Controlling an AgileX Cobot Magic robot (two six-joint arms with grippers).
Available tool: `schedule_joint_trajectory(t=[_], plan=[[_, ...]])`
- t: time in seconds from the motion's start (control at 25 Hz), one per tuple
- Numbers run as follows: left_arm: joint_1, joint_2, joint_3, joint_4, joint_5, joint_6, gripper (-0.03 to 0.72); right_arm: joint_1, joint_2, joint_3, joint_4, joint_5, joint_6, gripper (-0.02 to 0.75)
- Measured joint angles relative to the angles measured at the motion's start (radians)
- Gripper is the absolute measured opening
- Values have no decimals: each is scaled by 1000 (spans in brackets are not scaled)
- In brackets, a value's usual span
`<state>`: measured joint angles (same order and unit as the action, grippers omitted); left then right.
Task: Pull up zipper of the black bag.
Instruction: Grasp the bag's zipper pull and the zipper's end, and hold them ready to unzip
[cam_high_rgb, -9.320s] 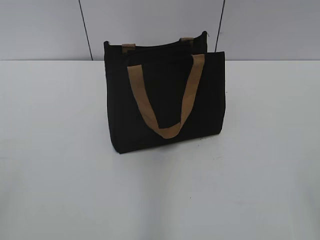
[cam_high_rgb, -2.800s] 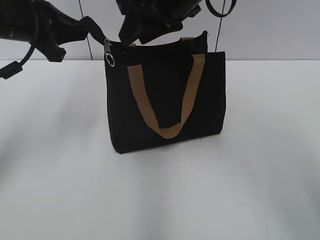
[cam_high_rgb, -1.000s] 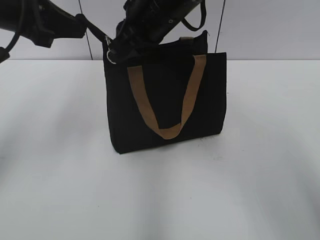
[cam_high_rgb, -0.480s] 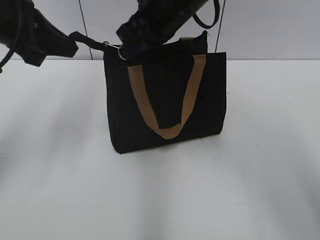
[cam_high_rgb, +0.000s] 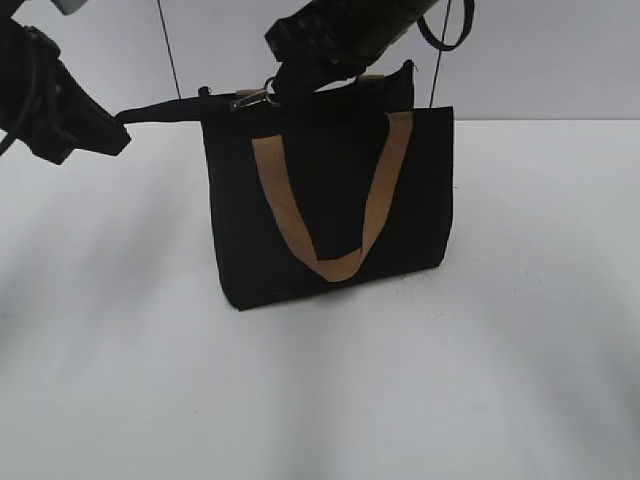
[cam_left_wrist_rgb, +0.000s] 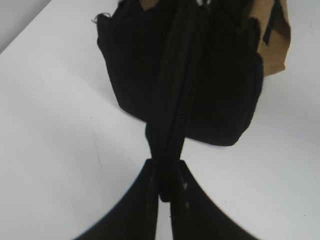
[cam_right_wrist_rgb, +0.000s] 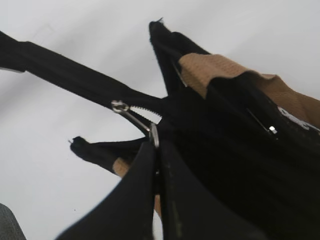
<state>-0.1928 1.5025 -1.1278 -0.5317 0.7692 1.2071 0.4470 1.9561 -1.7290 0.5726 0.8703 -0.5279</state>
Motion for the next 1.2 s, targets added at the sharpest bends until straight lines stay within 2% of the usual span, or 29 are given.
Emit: schedule_joint_trajectory(t=[0.28, 0.64, 0.96, 1.08, 1.12, 1.16, 1.2], plan=[[8, 0, -1, 25, 7, -51, 28, -99, 0, 0, 3, 36, 2, -1], [16, 0, -1, 39, 10, -55, 28, -227, 0, 0, -123, 38, 19, -1], [16, 1, -1, 30, 11, -55, 28, -241, -3, 0, -101, 46, 12, 13], [18, 1, -1, 13, 16, -55, 70, -249, -26, 0, -93, 43, -16, 154], [19, 1, -1, 5, 20, -57, 110, -251, -37, 0, -90, 43, -18, 232], [19, 1, -1, -6, 23, -64, 179, -252, -47, 0, -86, 43, -19, 318], [20, 1, -1, -16, 25, -79, 265, -252, -56, 0, -83, 45, -20, 369]])
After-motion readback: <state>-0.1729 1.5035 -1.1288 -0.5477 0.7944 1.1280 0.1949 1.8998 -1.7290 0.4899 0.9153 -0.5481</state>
